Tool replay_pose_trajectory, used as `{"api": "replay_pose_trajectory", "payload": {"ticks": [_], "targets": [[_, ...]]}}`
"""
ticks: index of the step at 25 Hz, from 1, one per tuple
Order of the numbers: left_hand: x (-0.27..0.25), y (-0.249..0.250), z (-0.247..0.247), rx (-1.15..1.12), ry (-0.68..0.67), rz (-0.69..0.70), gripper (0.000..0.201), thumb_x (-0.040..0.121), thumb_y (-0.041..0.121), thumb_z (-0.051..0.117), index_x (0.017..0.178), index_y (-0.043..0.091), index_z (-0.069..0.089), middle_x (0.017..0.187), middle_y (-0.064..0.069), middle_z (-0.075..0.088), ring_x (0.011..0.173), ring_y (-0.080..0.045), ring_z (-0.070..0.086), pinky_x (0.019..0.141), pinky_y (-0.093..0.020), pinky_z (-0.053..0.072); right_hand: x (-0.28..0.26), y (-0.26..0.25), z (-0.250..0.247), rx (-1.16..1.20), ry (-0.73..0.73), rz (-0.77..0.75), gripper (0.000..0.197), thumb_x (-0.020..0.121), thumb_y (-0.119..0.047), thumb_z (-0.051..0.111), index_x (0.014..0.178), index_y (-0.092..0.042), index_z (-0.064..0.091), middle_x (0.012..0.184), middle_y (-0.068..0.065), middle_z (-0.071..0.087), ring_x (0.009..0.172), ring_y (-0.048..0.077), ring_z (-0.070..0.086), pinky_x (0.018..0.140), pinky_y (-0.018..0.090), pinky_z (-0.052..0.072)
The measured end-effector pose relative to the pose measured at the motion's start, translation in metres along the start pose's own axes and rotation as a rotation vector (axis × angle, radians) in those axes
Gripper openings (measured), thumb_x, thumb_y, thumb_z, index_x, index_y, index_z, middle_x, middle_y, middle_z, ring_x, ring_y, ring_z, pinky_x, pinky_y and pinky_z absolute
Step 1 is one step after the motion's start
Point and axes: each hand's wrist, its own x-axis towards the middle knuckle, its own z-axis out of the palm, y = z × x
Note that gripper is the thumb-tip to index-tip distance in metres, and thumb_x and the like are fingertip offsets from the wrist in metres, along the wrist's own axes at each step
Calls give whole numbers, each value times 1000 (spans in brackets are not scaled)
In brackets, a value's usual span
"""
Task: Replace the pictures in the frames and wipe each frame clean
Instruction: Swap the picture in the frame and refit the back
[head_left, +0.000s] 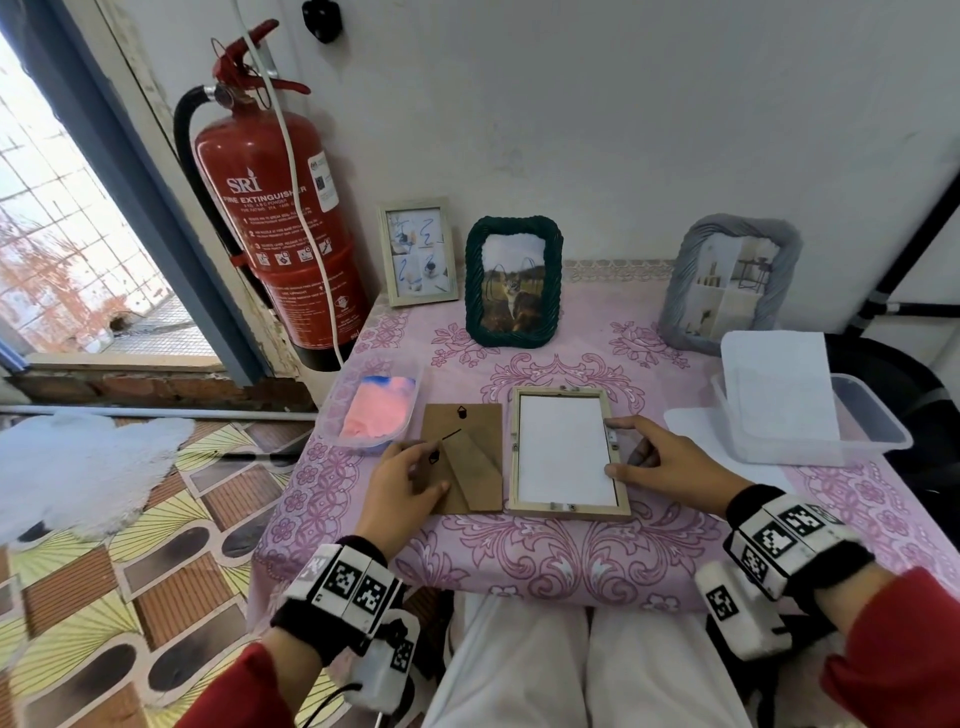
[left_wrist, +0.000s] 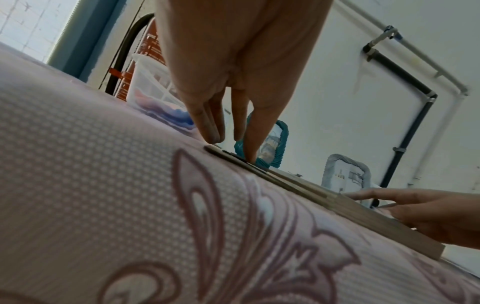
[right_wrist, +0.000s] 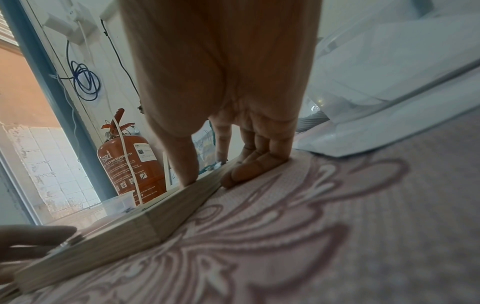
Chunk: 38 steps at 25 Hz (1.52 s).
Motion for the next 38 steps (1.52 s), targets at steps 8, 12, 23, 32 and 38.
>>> {"api": "replay_pose_trajectory", "payload": {"ticks": [8, 12, 23, 32, 38], "targets": [[33, 45, 21, 85, -141, 176, 48, 81, 27, 70, 126, 17, 56, 128, 0, 57, 119, -15, 49, 96, -20, 36, 1, 0, 0, 1, -1, -10, 58, 82, -33, 69, 134, -30, 43, 81, 0, 56, 76, 10, 55, 74, 23, 43], [53, 65, 38, 380, -407, 276, 76, 77, 43, 71, 140, 15, 39, 145, -6, 41, 140, -24, 25, 112, -30, 19, 0, 0, -1, -19, 2, -24, 58, 82, -34, 69, 134, -29, 42, 79, -3, 55, 74, 6, 54, 75, 23, 42], [84, 66, 52, 875, -684, 362, 124, 64, 72, 63, 150, 16, -8, 159, -5, -9, 144, -25, -20, 111, -45, -21, -1, 1, -3, -15, -6, -47, 58, 83, -34, 68, 134, -29, 42, 77, -6, 53, 69, -2, 51, 65, 9, 39], [80, 72, 55, 870, -711, 383, 144, 41, 96, 29, 149, 9, -8, 158, -10, -2, 147, -19, -7, 104, -47, -28, -1, 3, -3, 5, -8, -50, 59, 83, -35, 67, 135, -29, 41, 78, -5, 53, 70, 0, 51, 68, 13, 40], [77, 75, 57, 849, -668, 369, 126, 62, 70, 64, 149, 13, -9, 158, -12, 4, 147, -17, -1, 101, -45, -31, 0, 2, -3, 1, -10, -48, 59, 83, -35, 67, 136, -28, 40, 78, -5, 53, 71, 1, 51, 68, 14, 40]]}}
